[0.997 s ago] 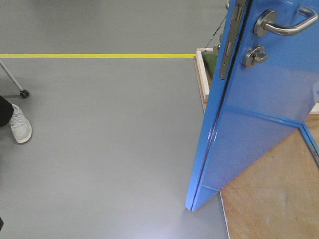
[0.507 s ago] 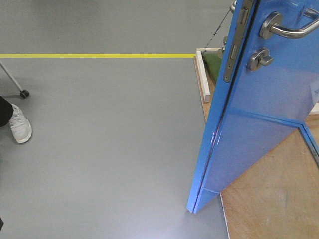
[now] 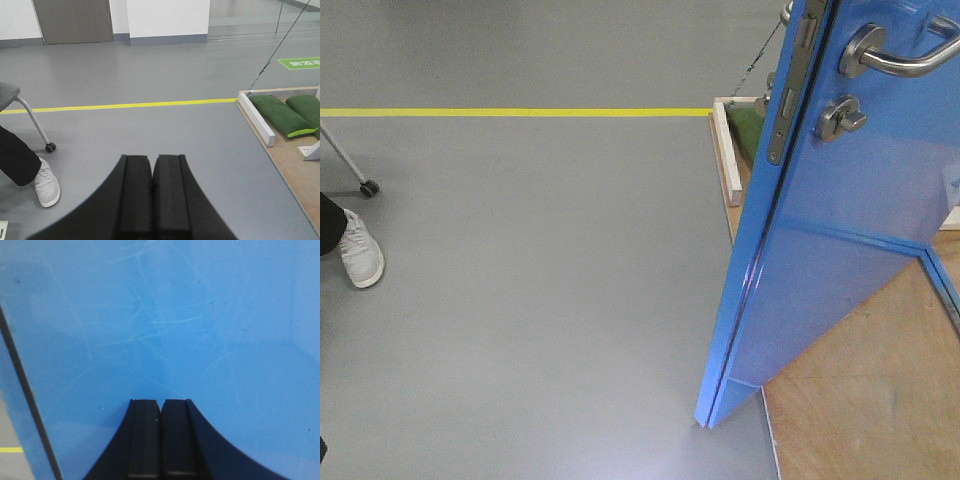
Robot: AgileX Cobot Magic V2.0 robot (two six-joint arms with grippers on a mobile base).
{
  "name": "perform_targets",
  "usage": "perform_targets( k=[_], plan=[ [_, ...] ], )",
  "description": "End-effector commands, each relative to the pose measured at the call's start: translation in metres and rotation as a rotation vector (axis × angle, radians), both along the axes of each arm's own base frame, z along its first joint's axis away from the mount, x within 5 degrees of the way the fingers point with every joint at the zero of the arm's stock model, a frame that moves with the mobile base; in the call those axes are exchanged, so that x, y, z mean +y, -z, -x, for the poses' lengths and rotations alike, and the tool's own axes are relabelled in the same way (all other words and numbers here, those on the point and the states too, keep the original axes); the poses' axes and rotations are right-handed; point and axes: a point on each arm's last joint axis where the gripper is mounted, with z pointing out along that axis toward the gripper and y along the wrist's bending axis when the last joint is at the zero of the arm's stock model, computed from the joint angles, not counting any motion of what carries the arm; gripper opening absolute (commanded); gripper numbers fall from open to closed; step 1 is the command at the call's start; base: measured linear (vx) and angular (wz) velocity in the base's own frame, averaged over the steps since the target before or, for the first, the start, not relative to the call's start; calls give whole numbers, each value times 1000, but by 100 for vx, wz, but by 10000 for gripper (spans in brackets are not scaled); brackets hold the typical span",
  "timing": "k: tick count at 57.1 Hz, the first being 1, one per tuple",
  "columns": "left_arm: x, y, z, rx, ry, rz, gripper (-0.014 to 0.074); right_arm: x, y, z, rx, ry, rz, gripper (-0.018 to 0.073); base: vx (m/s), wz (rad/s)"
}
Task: Move to blue door and open it
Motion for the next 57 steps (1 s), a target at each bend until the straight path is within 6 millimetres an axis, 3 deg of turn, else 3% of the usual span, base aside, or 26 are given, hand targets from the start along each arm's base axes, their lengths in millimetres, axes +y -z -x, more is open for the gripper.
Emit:
perform_targets(
  k=[1, 57],
  plan=[
    [-1, -17, 0, -122, 11, 9, 73, -3, -27, 12, -141, 16, -14, 12, 0, 0],
    [-1, -17, 0, -122, 11, 9, 73, -3, -27, 12, -141, 16, -14, 12, 4, 6]
  ],
)
